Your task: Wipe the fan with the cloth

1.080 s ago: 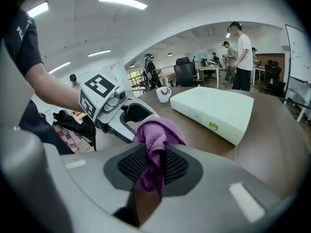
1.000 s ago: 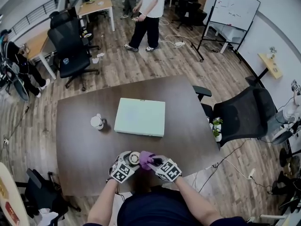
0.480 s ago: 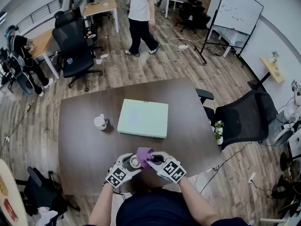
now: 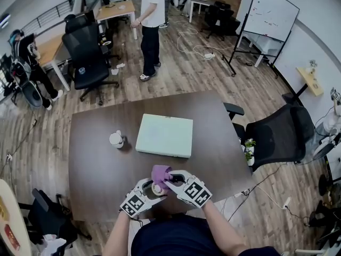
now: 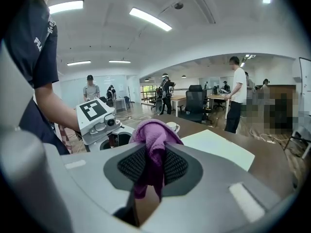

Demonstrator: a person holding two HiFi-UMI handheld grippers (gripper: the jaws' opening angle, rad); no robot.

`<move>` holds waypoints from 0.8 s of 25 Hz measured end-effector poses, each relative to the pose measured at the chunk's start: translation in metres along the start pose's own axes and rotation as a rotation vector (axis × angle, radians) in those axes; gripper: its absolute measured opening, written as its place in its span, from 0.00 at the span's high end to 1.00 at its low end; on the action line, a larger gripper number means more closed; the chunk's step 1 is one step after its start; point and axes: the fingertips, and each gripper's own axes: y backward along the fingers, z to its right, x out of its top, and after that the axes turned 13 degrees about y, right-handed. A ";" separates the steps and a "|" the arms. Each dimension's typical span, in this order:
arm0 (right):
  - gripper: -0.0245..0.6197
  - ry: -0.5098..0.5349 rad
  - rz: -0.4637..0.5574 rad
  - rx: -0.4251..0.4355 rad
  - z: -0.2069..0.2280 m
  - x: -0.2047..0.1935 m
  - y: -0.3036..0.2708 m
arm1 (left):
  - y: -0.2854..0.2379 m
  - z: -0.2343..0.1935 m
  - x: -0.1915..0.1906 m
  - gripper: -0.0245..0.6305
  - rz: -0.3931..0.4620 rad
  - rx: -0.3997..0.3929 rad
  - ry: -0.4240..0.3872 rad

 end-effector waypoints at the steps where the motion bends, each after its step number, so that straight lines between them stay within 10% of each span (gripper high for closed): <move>1: 0.83 0.000 0.002 -0.004 0.002 0.001 0.000 | 0.001 0.002 0.002 0.40 -0.001 -0.001 -0.010; 20: 0.83 -0.143 0.072 -0.045 0.026 0.001 0.003 | 0.028 0.019 0.045 0.40 0.151 -0.073 0.060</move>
